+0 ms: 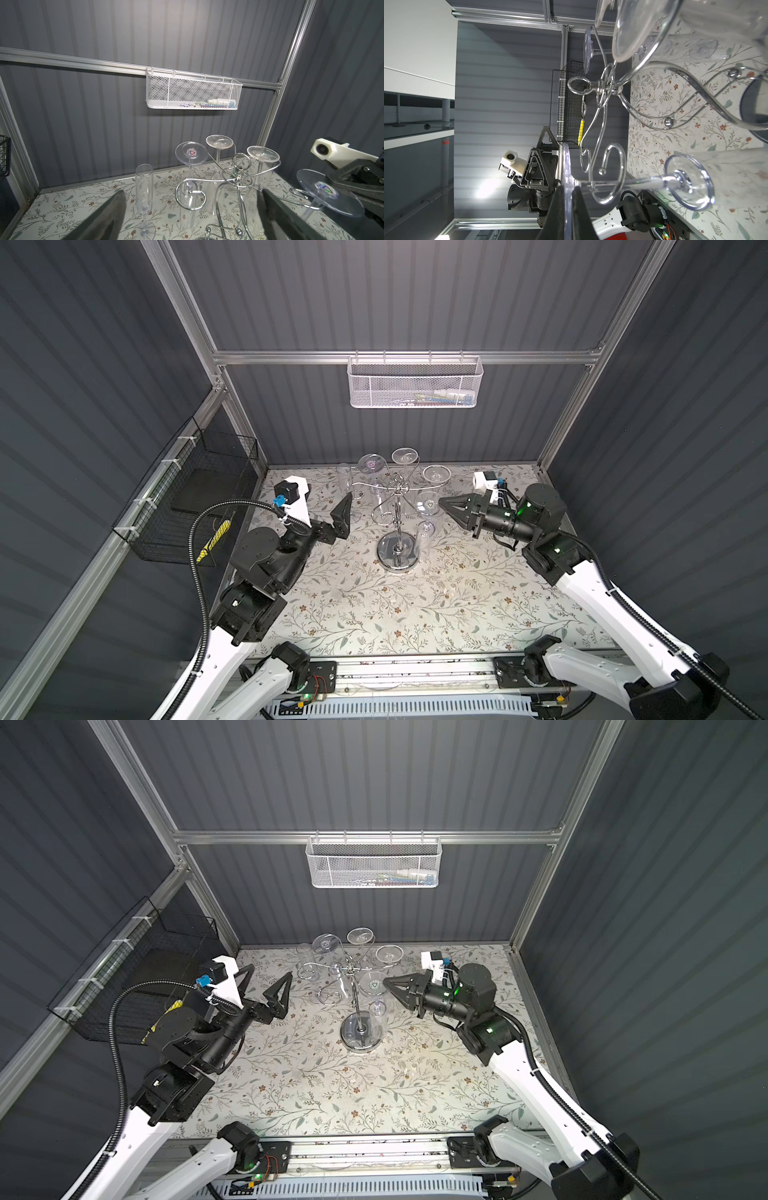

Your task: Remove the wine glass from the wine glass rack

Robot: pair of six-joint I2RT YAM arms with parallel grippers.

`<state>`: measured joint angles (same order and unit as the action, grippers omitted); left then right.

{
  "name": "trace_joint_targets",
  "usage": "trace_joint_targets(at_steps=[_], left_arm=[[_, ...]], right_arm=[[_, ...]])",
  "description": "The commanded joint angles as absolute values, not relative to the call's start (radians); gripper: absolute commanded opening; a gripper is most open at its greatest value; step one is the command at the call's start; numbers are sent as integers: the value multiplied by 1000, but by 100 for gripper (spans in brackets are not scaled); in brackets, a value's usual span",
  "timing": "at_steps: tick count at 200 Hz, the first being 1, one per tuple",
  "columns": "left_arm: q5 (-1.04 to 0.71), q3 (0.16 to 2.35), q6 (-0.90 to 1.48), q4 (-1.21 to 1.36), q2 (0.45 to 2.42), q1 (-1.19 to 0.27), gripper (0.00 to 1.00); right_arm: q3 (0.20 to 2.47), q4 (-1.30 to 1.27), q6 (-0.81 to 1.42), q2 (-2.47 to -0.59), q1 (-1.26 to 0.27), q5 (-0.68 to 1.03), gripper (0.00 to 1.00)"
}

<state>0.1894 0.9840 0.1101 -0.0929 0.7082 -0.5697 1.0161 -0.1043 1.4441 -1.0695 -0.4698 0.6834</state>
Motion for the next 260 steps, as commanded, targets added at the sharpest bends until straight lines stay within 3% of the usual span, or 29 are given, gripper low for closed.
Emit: trace_joint_targets(at_steps=[1,135,260], left_arm=[[181,976,115,-97,688,-569,100],[195,962,121,-119,642,-569,100],[196,959,127,-118,646,-569,100]], right_arm=[[1057,-144,1461,-1082,-480,704,0],[1142,-159,1559,-1212,-476,659,0],[1025,-82,1551,-1065,-374,571,0]])
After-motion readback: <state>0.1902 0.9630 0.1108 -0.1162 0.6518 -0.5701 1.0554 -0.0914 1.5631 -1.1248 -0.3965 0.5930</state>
